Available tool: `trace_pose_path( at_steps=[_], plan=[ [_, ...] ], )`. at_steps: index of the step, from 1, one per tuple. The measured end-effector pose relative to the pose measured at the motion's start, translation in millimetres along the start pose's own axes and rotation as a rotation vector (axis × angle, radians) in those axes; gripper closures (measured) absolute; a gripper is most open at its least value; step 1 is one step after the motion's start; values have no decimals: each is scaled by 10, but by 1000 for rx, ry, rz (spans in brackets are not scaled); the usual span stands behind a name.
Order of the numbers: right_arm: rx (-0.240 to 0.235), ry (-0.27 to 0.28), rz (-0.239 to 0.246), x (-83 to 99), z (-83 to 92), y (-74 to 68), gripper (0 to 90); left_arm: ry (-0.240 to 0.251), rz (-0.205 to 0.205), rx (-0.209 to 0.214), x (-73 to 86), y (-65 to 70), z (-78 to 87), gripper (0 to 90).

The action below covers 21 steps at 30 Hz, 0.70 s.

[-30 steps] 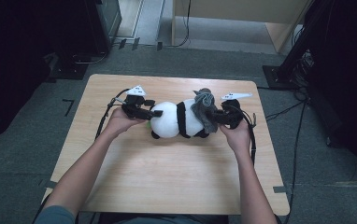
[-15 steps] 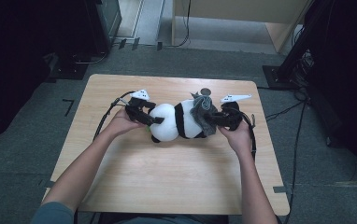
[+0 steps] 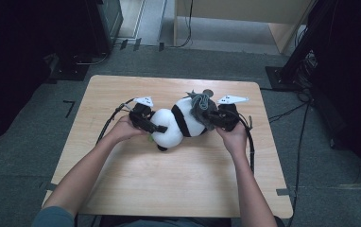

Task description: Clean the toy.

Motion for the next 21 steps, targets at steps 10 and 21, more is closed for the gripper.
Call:
trace_pose_path(
  at_steps=[10, 21],
  plan=[
    [51, 47, -36, -257, 327, -32, 787, 65, 99, -58, -63, 272, 178, 514],
    [-180, 24, -18, -450, 15, -972, 788, 236, 279, -112, -132, 446, 260, 505]
  ],
)
Point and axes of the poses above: each handheld gripper's, and its own axes: z roughly backward along the jaws, x roughly out of its underside, y roughly to its right, the point moved 8 cm from there along -z, roughly forward along the jaws, and after that the axes turned 9 degrees about z, right-handed, at the moved point
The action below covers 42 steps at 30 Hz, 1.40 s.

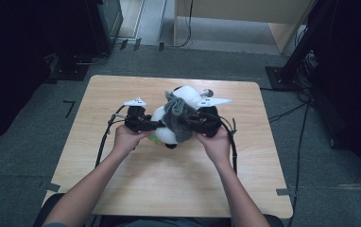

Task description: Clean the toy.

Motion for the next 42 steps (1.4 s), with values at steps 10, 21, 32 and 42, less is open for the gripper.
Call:
trace_pose_path(
  at_steps=[10, 21, 32, 42],
  plan=[
    [11, -27, 57, 187, -368, -329, 790, 73, 78, -42, -38, -36, 39, 507],
    [30, -77, 207, 417, -659, -556, 799, 113, 245, 50, -101, -58, 113, 511],
    [101, -125, 284, 605, -778, -439, 799, 125, 288, 60, -115, -108, 147, 510],
    [127, -199, 231, 746, -770, -191, 801, 138, 286, 69, -152, -93, 209, 509]
  ],
)
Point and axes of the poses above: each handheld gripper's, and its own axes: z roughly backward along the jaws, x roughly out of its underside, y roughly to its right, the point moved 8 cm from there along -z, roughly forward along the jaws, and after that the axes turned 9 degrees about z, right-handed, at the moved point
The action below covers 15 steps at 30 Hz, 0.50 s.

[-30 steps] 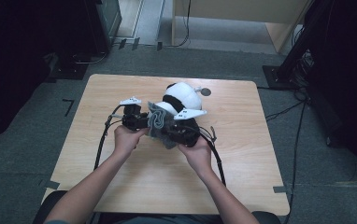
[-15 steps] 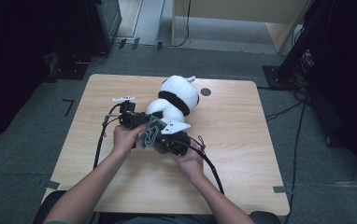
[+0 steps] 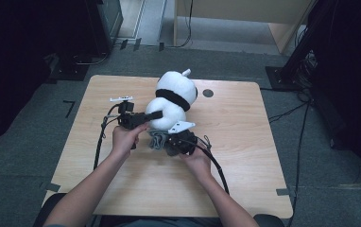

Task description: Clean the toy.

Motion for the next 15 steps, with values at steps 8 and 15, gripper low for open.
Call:
trace_pose_path(
  at_steps=[8, 15],
  plan=[
    [19, -41, -81, 138, 32, 223, 801, -7, -14, -1, -1, -6, 23, 510],
    [49, -56, -126, 201, 106, 376, 802, -22, -35, -17, 13, -24, 27, 509]
  ],
)
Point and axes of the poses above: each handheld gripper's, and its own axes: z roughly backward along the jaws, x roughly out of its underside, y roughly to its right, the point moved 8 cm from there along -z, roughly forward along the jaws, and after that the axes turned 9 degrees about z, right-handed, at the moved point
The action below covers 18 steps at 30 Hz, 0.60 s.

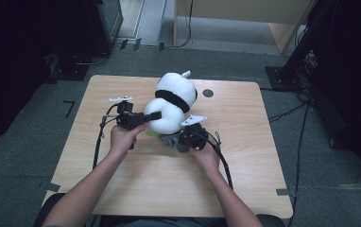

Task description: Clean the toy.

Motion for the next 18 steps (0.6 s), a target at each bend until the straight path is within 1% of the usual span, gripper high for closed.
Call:
trace_pose_path(
  at_steps=[2, 5, 6, 11, 13, 15, 17, 18],
  plan=[
    [9, 0, -13, 5, 29, 58, 802, -2, 0, 1, 1, -2, 4, 509],
    [17, 17, -52, 2, 106, 159, 803, 7, 2, 3, -13, -6, 21, 508],
    [24, 31, -69, -4, 142, 203, 804, 11, 0, 2, -18, -7, 26, 508],
    [31, 75, -133, -33, 285, 322, 804, 24, -11, -3, -37, -22, 52, 507],
    [40, 96, -142, -51, 352, 375, 804, 29, -15, -11, -45, -32, 61, 508],
    [41, 131, -167, -78, 441, 433, 803, 31, -20, -25, -49, -45, 67, 508],
    [34, 185, -199, -121, 558, 492, 803, 24, -31, -38, -40, -60, 61, 509],
    [27, 210, -212, -152, 615, 509, 802, 20, -28, -41, -32, -60, 51, 509]
  ],
)
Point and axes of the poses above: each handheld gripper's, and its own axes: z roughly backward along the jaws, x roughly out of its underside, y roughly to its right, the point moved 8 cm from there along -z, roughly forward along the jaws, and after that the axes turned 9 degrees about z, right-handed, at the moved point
